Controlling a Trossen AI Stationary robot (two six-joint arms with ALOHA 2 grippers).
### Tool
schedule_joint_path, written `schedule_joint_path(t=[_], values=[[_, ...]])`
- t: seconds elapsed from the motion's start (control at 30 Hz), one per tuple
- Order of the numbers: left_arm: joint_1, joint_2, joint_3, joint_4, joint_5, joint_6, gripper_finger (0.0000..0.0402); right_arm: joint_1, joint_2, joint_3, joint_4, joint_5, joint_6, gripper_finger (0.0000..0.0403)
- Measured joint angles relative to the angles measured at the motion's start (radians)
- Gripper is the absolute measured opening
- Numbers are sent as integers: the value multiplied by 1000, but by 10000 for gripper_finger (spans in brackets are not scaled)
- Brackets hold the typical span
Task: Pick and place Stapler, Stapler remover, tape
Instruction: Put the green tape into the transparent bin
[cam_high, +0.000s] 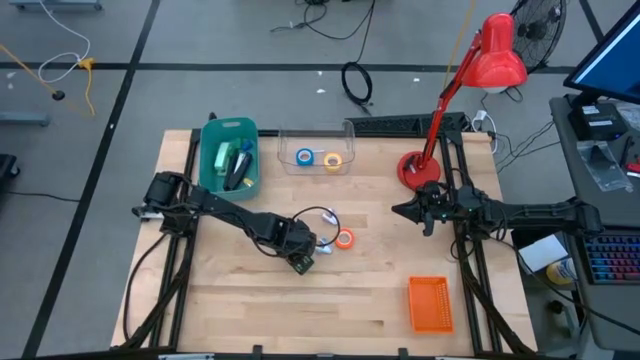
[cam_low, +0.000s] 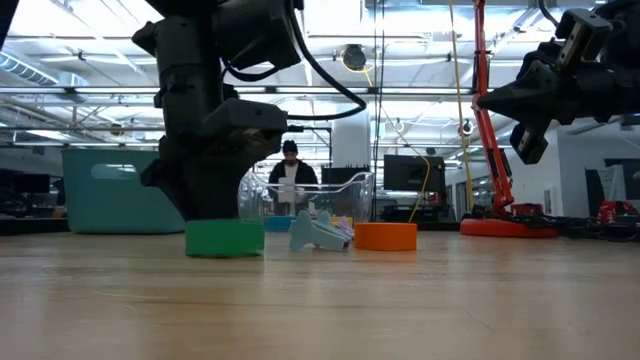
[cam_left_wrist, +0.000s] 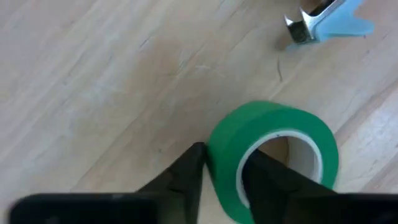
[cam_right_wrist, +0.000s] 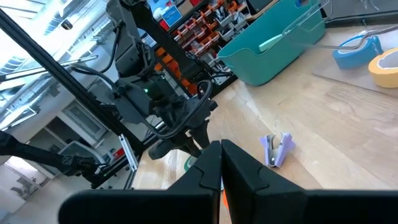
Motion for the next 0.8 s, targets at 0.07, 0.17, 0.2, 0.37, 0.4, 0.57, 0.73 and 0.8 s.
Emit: schedule_joint_path(t=[0.07, 0.17, 0.2, 0.37, 0.4, 0.57, 0.73, 0.8], values=[[-2, -1, -1, 1, -7, 1, 69, 0, 0, 0, 3, 0, 0, 4], [-2, -25, -6, 0, -13, 9, 38, 0, 0, 0, 3, 0, 0, 4], [-2, -36, -6, 0, -17, 15, 38, 0, 0, 0, 3, 0, 0, 4], [16, -103, -13, -32, -16, 45, 38, 0, 0, 0, 2, 0, 0, 4], [21, -125, -14, -45, -18, 53, 38, 0, 0, 0, 3, 0, 0, 4], [44, -269, -11, -64, -22, 140, 38, 0, 0, 0, 3, 0, 0, 4], [75, -433, -9, -47, 16, 300, 38, 0, 0, 0, 3, 0, 0, 4], [85, -486, -9, -42, 44, 365, 38, 0, 0, 0, 3, 0, -1, 4]])
